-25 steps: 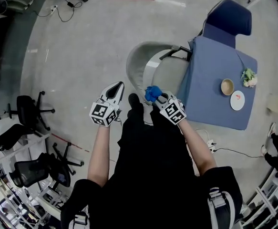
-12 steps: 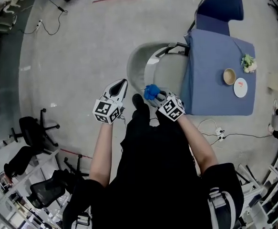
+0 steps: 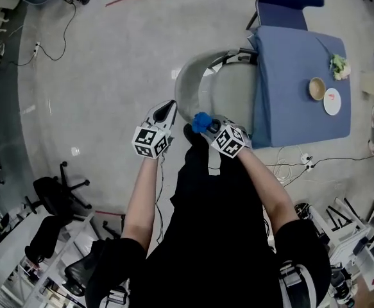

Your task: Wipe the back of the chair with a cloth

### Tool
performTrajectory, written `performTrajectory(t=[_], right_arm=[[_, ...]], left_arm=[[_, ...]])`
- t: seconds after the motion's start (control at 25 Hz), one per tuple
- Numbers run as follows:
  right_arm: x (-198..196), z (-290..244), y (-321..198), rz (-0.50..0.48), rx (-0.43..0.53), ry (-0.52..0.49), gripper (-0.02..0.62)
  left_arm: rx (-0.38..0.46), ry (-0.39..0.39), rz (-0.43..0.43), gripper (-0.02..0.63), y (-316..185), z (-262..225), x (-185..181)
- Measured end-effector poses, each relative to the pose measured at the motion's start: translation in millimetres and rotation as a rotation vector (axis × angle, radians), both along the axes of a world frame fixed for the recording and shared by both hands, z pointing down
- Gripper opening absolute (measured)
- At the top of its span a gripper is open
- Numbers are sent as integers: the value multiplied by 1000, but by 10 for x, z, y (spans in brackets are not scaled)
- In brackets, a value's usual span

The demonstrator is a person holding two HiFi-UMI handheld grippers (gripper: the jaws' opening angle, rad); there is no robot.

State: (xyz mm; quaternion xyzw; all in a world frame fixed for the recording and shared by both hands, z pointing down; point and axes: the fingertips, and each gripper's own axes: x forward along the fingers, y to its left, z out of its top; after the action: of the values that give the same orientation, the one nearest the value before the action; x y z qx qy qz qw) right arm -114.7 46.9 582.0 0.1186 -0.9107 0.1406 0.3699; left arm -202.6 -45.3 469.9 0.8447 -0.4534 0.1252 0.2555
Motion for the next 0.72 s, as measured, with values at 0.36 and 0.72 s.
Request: performTrajectory(t=[0.36, 0.72], right_arm=[[-159, 454, -172, -52, -18, -17, 97], [-483, 537, -511, -95, 76, -43, 97]], left_arm=[[-13, -9, -115, 31, -343, 507, -150], [-38, -30, -126, 31, -363, 732, -104]])
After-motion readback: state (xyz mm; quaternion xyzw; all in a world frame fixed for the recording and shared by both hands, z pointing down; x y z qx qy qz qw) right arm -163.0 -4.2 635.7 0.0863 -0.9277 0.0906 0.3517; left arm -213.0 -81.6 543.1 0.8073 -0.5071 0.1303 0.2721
